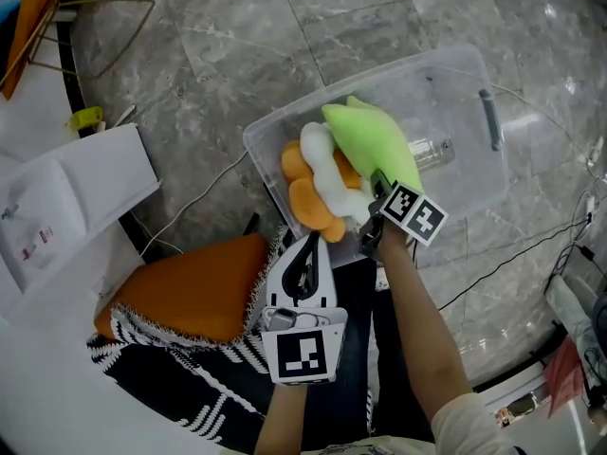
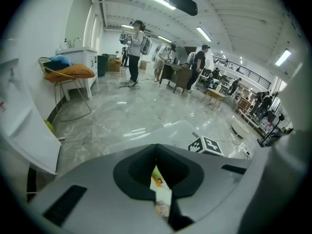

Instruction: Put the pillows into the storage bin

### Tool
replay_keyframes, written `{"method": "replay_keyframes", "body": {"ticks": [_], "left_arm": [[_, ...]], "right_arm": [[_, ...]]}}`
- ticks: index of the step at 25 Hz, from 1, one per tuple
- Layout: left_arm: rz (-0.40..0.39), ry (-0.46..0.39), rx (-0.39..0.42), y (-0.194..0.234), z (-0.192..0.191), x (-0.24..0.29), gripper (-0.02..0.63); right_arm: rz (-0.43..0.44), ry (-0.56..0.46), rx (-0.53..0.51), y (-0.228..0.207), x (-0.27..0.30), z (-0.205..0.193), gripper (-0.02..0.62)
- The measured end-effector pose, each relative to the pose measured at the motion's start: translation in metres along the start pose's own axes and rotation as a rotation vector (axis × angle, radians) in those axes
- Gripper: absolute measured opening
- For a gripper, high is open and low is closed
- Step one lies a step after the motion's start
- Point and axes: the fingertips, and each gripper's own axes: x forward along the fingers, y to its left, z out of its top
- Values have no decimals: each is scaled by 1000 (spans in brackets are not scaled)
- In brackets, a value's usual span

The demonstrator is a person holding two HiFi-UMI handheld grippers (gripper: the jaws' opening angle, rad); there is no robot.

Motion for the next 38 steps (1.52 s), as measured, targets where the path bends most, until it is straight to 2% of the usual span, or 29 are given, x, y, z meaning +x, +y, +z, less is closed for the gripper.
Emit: {"method": "replay_keyframes", "body": {"ticks": [3,5,8,10,12,18,24,27,29,33,38], "left_arm": [[-3,13,-5,2,-9,0,14],[-3,21,-6,4,-15,-1,14],[4,23,-10,5,-19,-2,14],[10,23,-9,4,-19,-4,14],[17,19,-6,3,-18,-7,14],[34,-22,11,-7,1,-26,14],[38,-113,29,-32,40,-63,14],[35,-115,70,-44,52,-92,14],[37,-127,92,-51,64,-114,14],[66,-208,93,-63,101,-166,14],[99,-305,93,-83,145,-247,14]], "right_arm": [[12,-2,-43,3,8,-6,199],[33,-9,-29,6,10,-11,213],[52,-23,2,6,9,-16,257],[56,-27,-13,6,5,-19,292],[60,-42,-81,10,-4,-19,325],[130,-99,-319,38,-51,-16,335],[232,-270,-558,82,-153,13,278],[277,-362,-642,101,-223,27,238],[299,-423,-687,114,-272,37,198],[340,-540,-743,135,-369,56,137],[385,-664,-804,157,-489,56,68]]}}
